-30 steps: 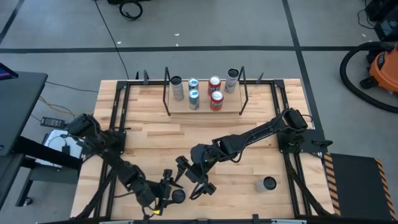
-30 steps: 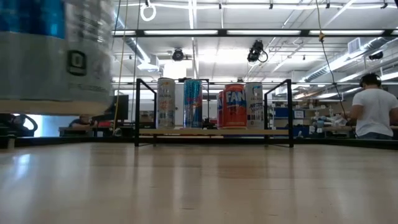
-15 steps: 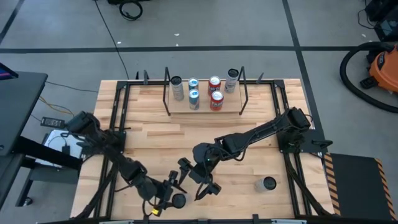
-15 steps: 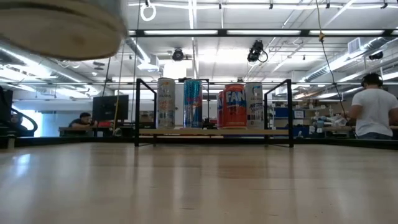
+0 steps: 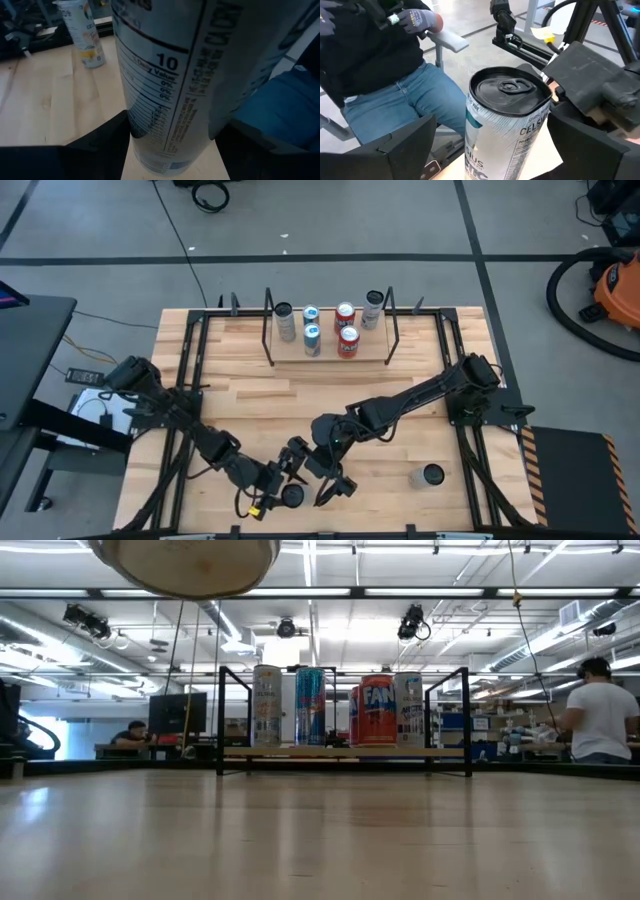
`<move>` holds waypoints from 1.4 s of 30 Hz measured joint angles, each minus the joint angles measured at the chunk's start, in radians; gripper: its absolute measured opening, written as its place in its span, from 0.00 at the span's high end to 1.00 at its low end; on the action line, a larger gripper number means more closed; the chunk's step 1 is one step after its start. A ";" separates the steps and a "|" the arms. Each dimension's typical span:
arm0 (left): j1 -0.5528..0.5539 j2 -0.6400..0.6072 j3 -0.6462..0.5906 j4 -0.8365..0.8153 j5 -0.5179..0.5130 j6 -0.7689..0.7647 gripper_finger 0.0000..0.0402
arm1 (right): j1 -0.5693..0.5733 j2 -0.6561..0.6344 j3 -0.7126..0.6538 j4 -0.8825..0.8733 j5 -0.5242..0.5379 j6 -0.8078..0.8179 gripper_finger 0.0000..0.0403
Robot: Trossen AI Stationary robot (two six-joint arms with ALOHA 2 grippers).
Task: Place canned beverage on shelf
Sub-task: Put the white blue soda can aligned with the other white blue soda can
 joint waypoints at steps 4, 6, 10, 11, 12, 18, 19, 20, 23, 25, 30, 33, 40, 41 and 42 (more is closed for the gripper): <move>0.016 0.000 0.000 0.029 0.036 0.027 0.35 | 0.011 0.000 0.001 0.004 0.014 0.000 0.03; 0.020 0.000 0.000 0.024 0.037 0.030 0.35 | 0.017 0.000 0.001 -0.004 0.041 0.006 0.03; 0.023 0.000 0.000 0.029 0.031 0.015 0.35 | 0.026 0.001 0.001 0.000 0.092 0.031 0.06; 0.023 0.000 0.000 0.029 0.027 0.011 0.35 | 0.028 0.001 0.001 0.003 0.105 0.040 0.07; 0.025 0.000 0.000 0.028 0.025 0.011 0.35 | 0.031 0.001 0.001 0.007 0.115 0.050 0.07; 0.040 0.000 0.000 0.036 0.024 0.009 0.35 | 0.039 0.001 0.001 0.032 0.157 0.098 0.08; 0.045 0.000 0.000 0.038 0.023 0.009 0.35 | 0.042 0.001 0.001 0.035 0.165 0.098 0.08; 0.047 0.000 0.000 0.040 0.023 0.007 0.35 | 0.045 0.001 0.001 0.035 0.181 0.098 0.08; 0.053 0.000 0.000 0.042 0.030 0.000 0.35 | 0.049 0.001 0.001 0.031 0.203 0.092 0.08; 0.056 0.000 0.000 0.048 0.048 -0.003 0.35 | 0.049 0.001 0.001 0.024 0.197 0.082 0.08; 0.056 0.000 0.000 0.049 0.056 -0.006 0.35 | 0.052 0.002 0.001 0.015 0.198 0.081 0.10; 0.055 0.000 0.000 0.049 0.057 -0.006 0.35 | 0.052 0.002 0.001 0.013 0.198 0.079 0.15; 0.055 0.000 0.000 0.049 0.059 -0.009 0.35 | 0.051 0.002 0.001 0.013 0.198 0.090 0.31; 0.055 0.000 0.000 0.049 0.059 -0.009 0.35 | 0.051 0.002 0.001 0.013 0.198 0.090 0.33; 0.055 0.000 0.000 0.049 0.060 -0.009 0.35 | 0.051 0.002 0.001 0.013 0.199 0.095 0.34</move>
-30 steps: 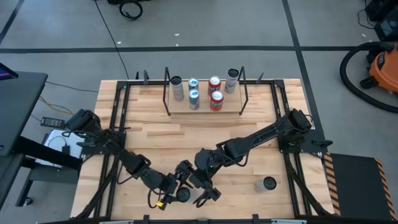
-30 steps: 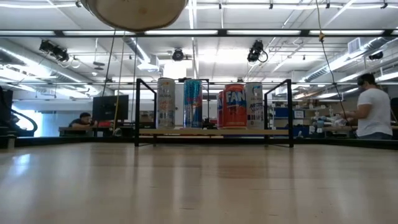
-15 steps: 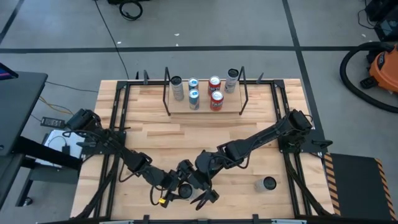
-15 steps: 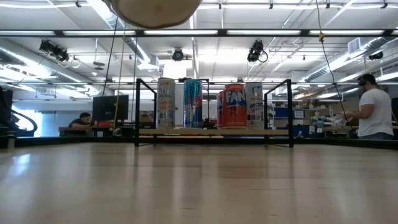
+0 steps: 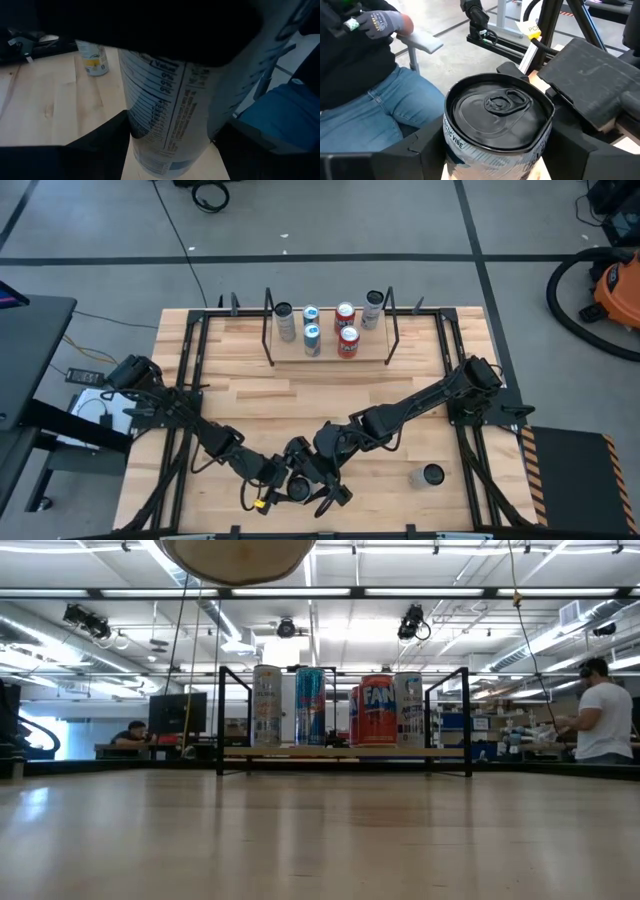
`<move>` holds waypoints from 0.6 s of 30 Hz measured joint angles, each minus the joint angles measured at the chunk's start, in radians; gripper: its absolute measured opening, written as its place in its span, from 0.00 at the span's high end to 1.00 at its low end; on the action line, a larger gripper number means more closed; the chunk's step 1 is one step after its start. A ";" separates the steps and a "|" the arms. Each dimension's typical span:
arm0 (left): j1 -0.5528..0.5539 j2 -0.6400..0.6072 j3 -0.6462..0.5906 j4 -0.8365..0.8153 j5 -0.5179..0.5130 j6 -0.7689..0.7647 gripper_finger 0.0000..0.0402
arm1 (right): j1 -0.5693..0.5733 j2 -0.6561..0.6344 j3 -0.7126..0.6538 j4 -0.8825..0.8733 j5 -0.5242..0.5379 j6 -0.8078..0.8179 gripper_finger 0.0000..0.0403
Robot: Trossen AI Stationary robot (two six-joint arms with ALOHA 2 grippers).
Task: Place canned beverage on shelf
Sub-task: Put the white blue soda can aligned with the other white blue soda can
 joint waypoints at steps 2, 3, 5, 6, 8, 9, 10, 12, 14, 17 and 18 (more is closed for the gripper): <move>0.000 0.000 0.000 0.000 0.004 0.000 0.35 | 0.002 0.000 0.000 0.005 0.009 0.014 0.34; 0.000 0.000 0.001 0.000 0.005 0.001 0.35 | 0.005 0.000 0.000 0.006 0.021 0.018 0.34; 0.000 0.000 0.001 0.000 0.011 0.003 0.35 | 0.016 0.000 0.000 0.008 0.053 0.026 0.34; -0.001 0.000 0.001 0.000 0.012 0.004 0.35 | 0.023 0.000 0.000 0.009 0.066 0.028 0.34; -0.001 0.000 0.002 0.000 0.015 0.008 0.34 | 0.039 0.000 0.000 0.012 0.098 0.029 0.33; -0.001 0.000 0.002 0.001 0.016 0.011 0.34 | 0.046 0.000 0.000 0.014 0.111 0.029 0.33; -0.001 0.000 0.002 0.001 0.016 0.016 0.33 | 0.053 0.000 0.000 0.015 0.126 0.029 0.33; -0.001 0.000 0.002 0.001 0.015 0.029 0.31 | 0.062 -0.004 0.000 0.011 0.162 0.029 0.34; -0.001 0.000 0.002 0.003 0.005 0.036 0.30 | 0.067 -0.007 0.000 0.002 0.192 0.037 0.34; -0.001 0.001 0.002 0.011 -0.003 0.034 0.29 | 0.068 -0.007 0.000 -0.003 0.213 0.056 0.34; -0.001 0.001 0.002 0.014 -0.005 0.033 0.29 | 0.068 -0.009 0.000 -0.008 0.218 0.057 0.34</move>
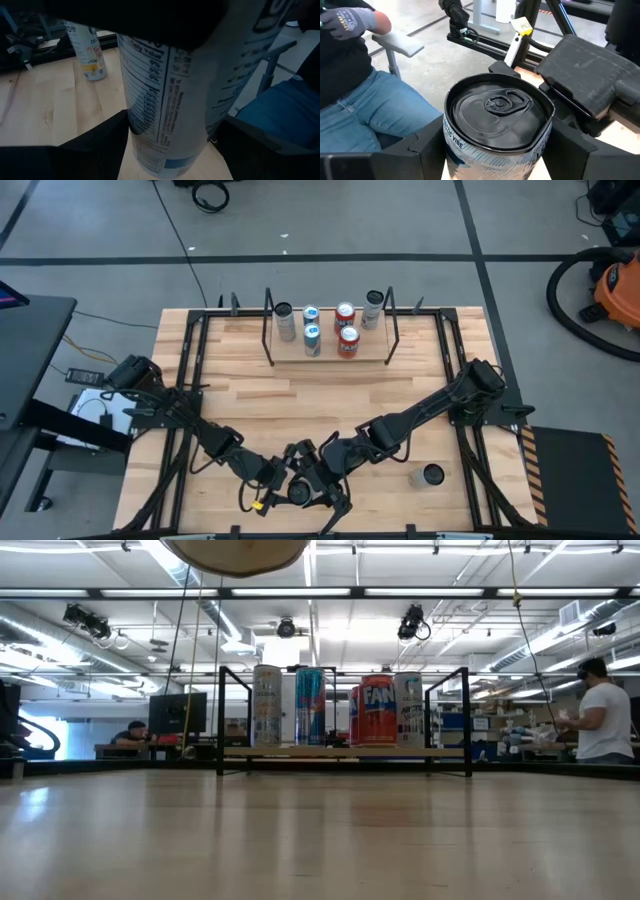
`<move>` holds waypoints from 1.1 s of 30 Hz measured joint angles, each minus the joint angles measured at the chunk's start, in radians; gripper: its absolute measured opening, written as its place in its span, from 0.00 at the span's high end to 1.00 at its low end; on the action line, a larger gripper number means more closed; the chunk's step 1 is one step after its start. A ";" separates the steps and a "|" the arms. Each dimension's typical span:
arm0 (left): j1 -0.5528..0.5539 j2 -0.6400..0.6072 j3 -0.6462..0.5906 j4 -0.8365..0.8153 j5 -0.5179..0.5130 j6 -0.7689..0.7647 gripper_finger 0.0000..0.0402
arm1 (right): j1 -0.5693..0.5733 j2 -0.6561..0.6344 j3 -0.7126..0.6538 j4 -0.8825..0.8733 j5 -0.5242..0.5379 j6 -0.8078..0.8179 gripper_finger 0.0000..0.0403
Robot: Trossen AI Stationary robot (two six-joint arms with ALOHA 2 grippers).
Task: Place canned beverage on shelf
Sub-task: Put the white blue soda can aligned with the other white blue soda can
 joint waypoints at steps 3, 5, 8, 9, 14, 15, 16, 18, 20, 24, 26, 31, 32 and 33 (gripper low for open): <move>0.000 0.000 0.000 0.003 -0.003 0.000 0.29 | 0.000 -0.002 0.000 -0.008 0.009 -0.001 0.34; 0.003 0.000 0.000 0.003 -0.002 0.000 0.29 | 0.000 -0.002 0.000 -0.008 0.009 -0.003 0.34; 0.005 0.000 0.000 0.004 0.000 -0.004 0.29 | 0.000 -0.002 0.000 -0.009 0.011 -0.007 0.34; 0.005 0.000 0.000 0.003 0.000 -0.003 0.29 | 0.000 -0.002 0.000 -0.009 0.011 -0.007 0.34; 0.005 0.000 0.000 0.004 0.000 0.000 0.29 | 0.000 -0.002 0.000 -0.009 0.013 -0.010 0.34; 0.005 0.000 0.000 0.004 0.001 0.000 0.29 | 0.001 -0.002 0.000 -0.008 0.017 -0.006 0.34; 0.005 0.000 0.000 0.004 0.002 0.000 0.29 | 0.004 -0.002 0.000 -0.008 0.026 -0.001 0.34; 0.005 0.000 0.000 0.004 0.003 0.002 0.29 | 0.011 -0.002 0.000 -0.008 0.054 0.004 0.34; 0.005 -0.001 0.000 0.005 0.003 0.007 0.29 | 0.022 -0.002 0.000 -0.008 0.081 0.004 0.34; 0.005 -0.012 -0.002 0.004 0.004 0.021 0.29 | 0.040 -0.002 0.010 -0.010 0.128 0.001 0.34; 0.005 -0.012 -0.002 0.004 0.004 0.031 0.29 | 0.047 0.000 0.022 -0.025 0.151 -0.007 0.34; 0.008 -0.014 -0.002 0.009 -0.005 0.040 0.29 | 0.065 0.001 0.066 -0.116 0.247 -0.020 0.34; 0.009 -0.016 -0.002 0.008 -0.007 0.046 0.29 | 0.067 0.001 0.072 -0.130 0.259 -0.022 0.34; 0.009 -0.021 -0.002 0.003 -0.007 0.052 0.29 | 0.068 0.001 0.074 -0.135 0.266 -0.023 0.34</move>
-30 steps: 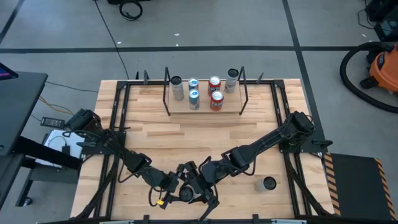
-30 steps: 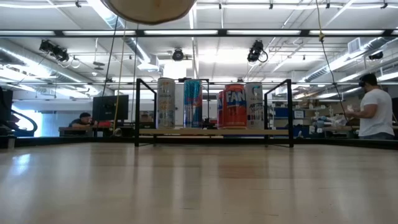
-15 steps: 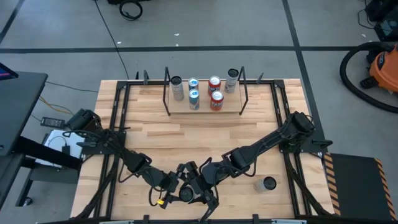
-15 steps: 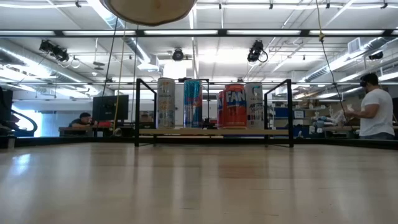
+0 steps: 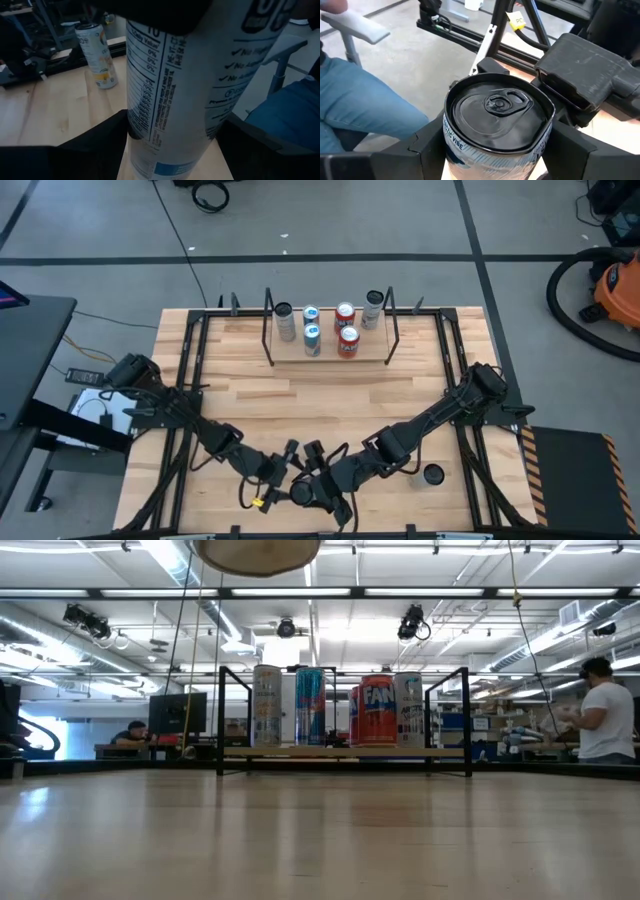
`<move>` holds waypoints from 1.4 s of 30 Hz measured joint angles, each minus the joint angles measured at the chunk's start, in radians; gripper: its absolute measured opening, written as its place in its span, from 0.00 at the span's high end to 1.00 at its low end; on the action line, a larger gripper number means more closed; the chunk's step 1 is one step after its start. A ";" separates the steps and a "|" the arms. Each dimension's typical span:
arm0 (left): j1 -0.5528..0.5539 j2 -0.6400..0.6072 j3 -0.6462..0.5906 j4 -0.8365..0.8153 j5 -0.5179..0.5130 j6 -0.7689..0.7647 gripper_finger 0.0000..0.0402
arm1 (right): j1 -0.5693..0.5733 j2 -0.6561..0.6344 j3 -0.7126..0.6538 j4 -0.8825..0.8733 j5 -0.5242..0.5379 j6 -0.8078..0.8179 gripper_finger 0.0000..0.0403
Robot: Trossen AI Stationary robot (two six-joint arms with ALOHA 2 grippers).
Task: Place canned beverage on shelf
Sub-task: Put the white blue soda can aligned with the other white blue soda can
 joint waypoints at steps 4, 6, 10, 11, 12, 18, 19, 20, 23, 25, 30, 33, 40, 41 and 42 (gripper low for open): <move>0.009 -0.029 0.000 -0.029 0.003 0.002 0.29 | 0.003 -0.005 0.003 -0.001 0.014 -0.008 0.34; 0.011 -0.052 0.000 -0.058 0.005 0.000 0.29 | 0.003 -0.010 0.003 0.001 0.019 -0.008 0.34; 0.016 -0.084 0.000 -0.110 0.006 -0.006 0.29 | 0.003 -0.020 0.003 -0.005 0.028 -0.010 0.34; 0.016 -0.089 0.000 -0.115 0.005 -0.007 0.29 | 0.003 -0.022 0.003 -0.004 0.030 -0.010 0.34; 0.016 -0.091 0.000 -0.116 0.003 -0.007 0.29 | 0.004 -0.024 0.003 -0.004 0.032 -0.009 0.34; 0.017 -0.131 0.000 -0.150 -0.002 -0.007 0.29 | 0.009 -0.027 0.003 -0.003 0.065 -0.002 0.34; 0.016 -0.139 0.000 -0.154 -0.004 -0.008 0.29 | 0.010 -0.027 0.003 -0.007 0.066 0.001 0.34; 0.016 -0.147 0.000 -0.152 -0.005 -0.008 0.29 | 0.012 -0.027 0.003 -0.017 0.066 0.005 0.34; 0.016 -0.176 0.004 -0.165 -0.005 -0.009 0.29 | 0.023 -0.021 -0.003 -0.057 0.069 0.006 0.34; 0.016 -0.188 0.004 -0.186 -0.004 -0.008 0.29 | 0.030 -0.021 -0.003 -0.062 0.081 0.016 0.34; 0.016 -0.227 0.003 -0.206 -0.005 -0.009 0.29 | 0.042 -0.024 -0.001 -0.085 0.195 0.012 0.34; 0.013 -0.233 0.003 -0.220 -0.012 -0.008 0.29 | 0.042 -0.028 -0.001 -0.098 0.260 0.027 0.34; 0.001 -0.244 0.003 -0.264 -0.027 0.000 0.29 | 0.028 -0.077 -0.002 -0.147 0.352 0.043 0.33; -0.002 -0.254 0.002 -0.284 -0.027 -0.002 0.29 | 0.023 -0.089 -0.002 -0.145 0.367 0.040 0.33; -0.004 -0.263 0.001 -0.298 -0.021 -0.006 0.29 | 0.017 -0.102 -0.002 -0.137 0.390 0.033 0.33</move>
